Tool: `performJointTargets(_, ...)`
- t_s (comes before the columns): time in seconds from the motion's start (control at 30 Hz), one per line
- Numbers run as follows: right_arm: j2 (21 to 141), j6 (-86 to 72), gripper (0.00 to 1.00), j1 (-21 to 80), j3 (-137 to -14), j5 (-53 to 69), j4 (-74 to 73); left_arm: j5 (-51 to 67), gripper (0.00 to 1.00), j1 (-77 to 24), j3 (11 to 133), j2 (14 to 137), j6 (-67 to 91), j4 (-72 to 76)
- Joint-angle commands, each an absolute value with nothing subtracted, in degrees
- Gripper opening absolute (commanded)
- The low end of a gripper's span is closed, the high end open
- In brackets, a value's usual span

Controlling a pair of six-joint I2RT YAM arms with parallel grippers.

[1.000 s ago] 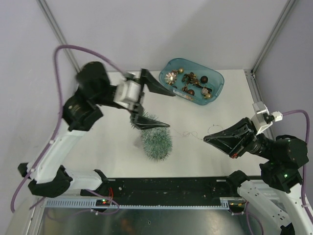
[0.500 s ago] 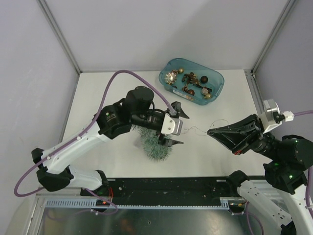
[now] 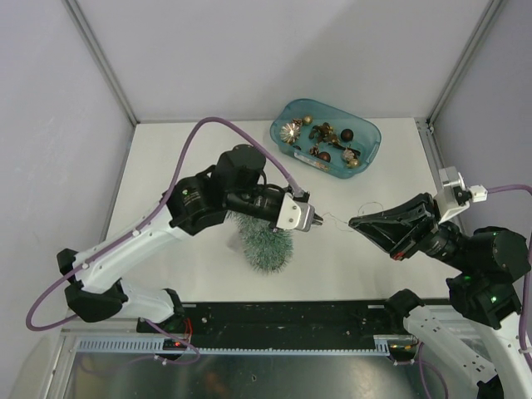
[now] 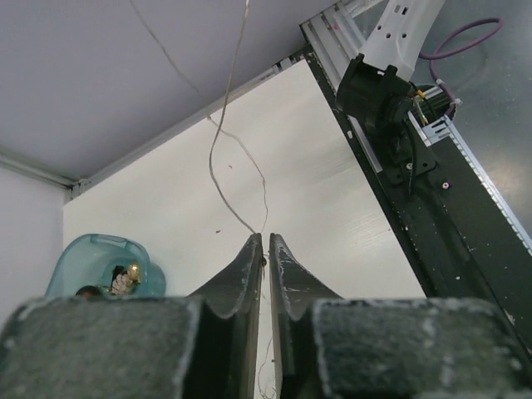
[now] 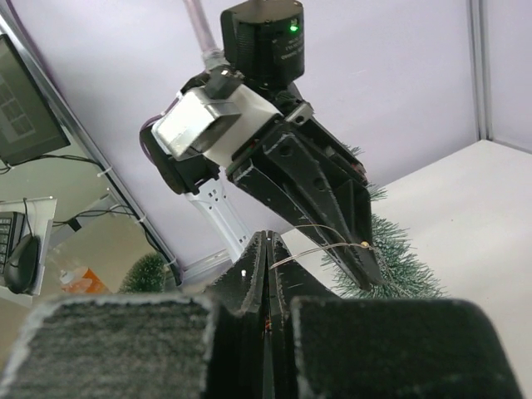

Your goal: Decorate the small christmas tree

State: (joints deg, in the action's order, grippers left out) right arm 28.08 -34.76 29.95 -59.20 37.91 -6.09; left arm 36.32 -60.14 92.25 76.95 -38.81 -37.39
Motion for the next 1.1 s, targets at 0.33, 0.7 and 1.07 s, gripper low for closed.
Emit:
performJointTargets(0.33,27.9,-32.2,0.00,30.3,-60.9,33.9,-8.4,35.8,0.00,-62.3,108.8,78.5,-41.9,-36.0)
performJointTargets(0.7,27.8,-32.5,0.00,30.4,-60.8,33.3,-8.9,28.4,0.00,-66.2,112.5,78.2,-67.4,-35.4)
performJointTargets(1.07,28.2,-33.0,0.00,30.5,-60.8,33.6,-9.0,22.0,0.03,-74.5,105.1,73.8,-96.1,-28.6)
